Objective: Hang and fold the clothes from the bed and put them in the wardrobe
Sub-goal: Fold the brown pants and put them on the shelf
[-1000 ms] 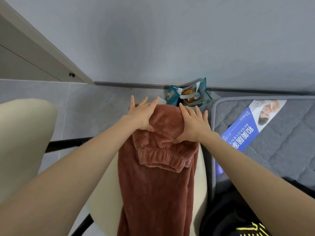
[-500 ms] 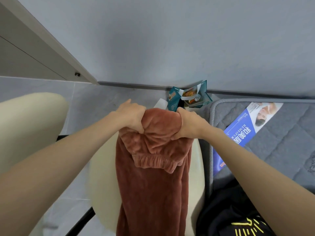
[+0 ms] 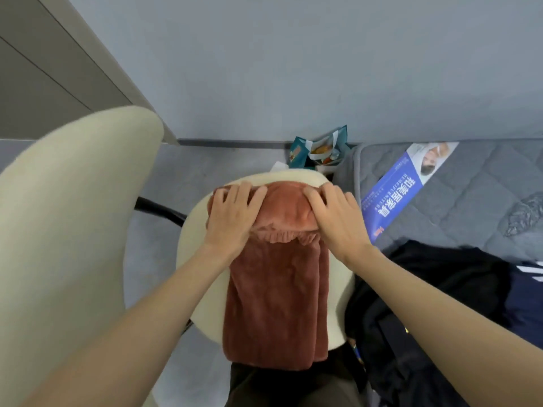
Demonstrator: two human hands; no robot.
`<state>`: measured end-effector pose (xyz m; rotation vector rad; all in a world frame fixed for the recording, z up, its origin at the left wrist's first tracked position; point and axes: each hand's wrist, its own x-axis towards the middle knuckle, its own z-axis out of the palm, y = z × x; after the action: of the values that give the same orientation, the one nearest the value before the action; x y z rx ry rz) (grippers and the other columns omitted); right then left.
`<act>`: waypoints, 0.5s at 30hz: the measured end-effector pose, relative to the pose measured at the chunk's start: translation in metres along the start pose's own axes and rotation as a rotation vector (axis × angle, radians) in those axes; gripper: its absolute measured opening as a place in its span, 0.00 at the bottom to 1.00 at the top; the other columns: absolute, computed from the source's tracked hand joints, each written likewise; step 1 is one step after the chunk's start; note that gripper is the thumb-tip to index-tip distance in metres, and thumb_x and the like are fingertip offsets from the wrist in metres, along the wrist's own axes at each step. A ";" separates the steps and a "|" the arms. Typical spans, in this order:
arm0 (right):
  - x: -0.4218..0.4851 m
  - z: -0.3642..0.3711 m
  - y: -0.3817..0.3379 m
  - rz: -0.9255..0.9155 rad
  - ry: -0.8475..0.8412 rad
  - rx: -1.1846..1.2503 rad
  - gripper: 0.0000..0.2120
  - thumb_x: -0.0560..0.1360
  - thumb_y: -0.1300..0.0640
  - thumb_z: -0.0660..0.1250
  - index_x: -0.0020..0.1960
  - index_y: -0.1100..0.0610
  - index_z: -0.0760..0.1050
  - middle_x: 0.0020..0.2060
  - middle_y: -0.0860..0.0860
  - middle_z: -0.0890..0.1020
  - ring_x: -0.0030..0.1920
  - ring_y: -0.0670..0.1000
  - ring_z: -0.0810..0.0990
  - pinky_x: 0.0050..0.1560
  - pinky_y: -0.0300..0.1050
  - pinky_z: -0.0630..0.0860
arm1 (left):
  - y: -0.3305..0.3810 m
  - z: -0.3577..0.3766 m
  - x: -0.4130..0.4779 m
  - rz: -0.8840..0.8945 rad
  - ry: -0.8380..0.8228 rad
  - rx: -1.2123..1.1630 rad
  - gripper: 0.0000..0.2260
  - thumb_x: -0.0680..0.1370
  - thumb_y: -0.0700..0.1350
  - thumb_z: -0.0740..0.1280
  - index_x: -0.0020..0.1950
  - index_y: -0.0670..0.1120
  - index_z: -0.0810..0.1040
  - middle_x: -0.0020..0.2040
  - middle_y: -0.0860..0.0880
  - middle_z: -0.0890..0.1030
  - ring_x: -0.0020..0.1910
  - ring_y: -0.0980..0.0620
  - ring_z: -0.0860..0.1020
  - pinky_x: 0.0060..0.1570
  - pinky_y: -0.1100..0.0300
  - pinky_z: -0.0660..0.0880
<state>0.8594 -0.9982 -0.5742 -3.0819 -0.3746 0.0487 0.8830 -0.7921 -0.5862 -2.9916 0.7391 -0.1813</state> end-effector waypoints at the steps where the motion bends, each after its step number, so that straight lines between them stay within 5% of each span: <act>1: -0.019 0.005 -0.005 -0.040 0.035 -0.015 0.27 0.61 0.68 0.67 0.60 0.60 0.76 0.43 0.58 0.76 0.41 0.60 0.76 0.39 0.49 0.71 | 0.006 0.005 -0.021 0.012 0.004 -0.009 0.26 0.62 0.35 0.75 0.60 0.44 0.78 0.49 0.41 0.78 0.43 0.41 0.78 0.43 0.51 0.74; 4: -0.066 0.022 -0.019 -0.134 0.003 -0.036 0.21 0.66 0.67 0.60 0.58 0.59 0.78 0.41 0.57 0.77 0.38 0.59 0.77 0.38 0.49 0.73 | 0.017 0.018 -0.078 0.052 -0.100 -0.058 0.31 0.59 0.34 0.76 0.62 0.45 0.77 0.51 0.41 0.77 0.43 0.42 0.77 0.44 0.50 0.74; 6: -0.090 0.030 -0.027 -0.178 -0.121 -0.032 0.19 0.68 0.64 0.60 0.58 0.57 0.76 0.44 0.56 0.77 0.41 0.59 0.77 0.41 0.49 0.73 | 0.023 0.023 -0.109 0.062 -0.324 -0.096 0.35 0.61 0.40 0.76 0.67 0.47 0.72 0.56 0.43 0.74 0.48 0.43 0.75 0.45 0.51 0.73; 8: -0.106 0.035 -0.035 -0.212 -0.377 -0.036 0.21 0.72 0.60 0.55 0.65 0.55 0.70 0.54 0.54 0.74 0.51 0.58 0.75 0.50 0.49 0.70 | 0.025 0.027 -0.132 0.061 -0.589 -0.125 0.41 0.66 0.50 0.74 0.74 0.50 0.57 0.63 0.45 0.67 0.56 0.44 0.70 0.52 0.52 0.69; 10: -0.114 0.035 -0.042 -0.182 -0.630 -0.009 0.24 0.72 0.53 0.61 0.68 0.52 0.64 0.59 0.51 0.71 0.58 0.56 0.72 0.56 0.49 0.66 | 0.025 0.029 -0.142 0.006 -0.724 -0.262 0.40 0.68 0.60 0.70 0.74 0.53 0.53 0.62 0.50 0.65 0.59 0.47 0.67 0.58 0.52 0.66; 12: -0.113 0.026 -0.050 -0.049 -0.662 0.121 0.21 0.70 0.47 0.63 0.62 0.50 0.71 0.56 0.48 0.76 0.57 0.55 0.75 0.54 0.46 0.67 | 0.026 0.021 -0.140 -0.069 -0.560 -0.426 0.25 0.72 0.61 0.66 0.66 0.52 0.69 0.55 0.53 0.71 0.55 0.49 0.70 0.56 0.53 0.66; 15: -0.108 0.019 -0.063 0.030 -0.197 0.210 0.11 0.70 0.54 0.63 0.50 0.53 0.80 0.48 0.50 0.81 0.52 0.56 0.76 0.50 0.46 0.72 | 0.034 0.015 -0.126 -0.186 -0.055 -0.492 0.07 0.76 0.46 0.66 0.52 0.47 0.78 0.50 0.50 0.72 0.51 0.49 0.72 0.55 0.49 0.70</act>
<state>0.7394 -0.9627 -0.5879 -2.8812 -0.3074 0.3698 0.7587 -0.7628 -0.6166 -3.5148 0.5656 0.0917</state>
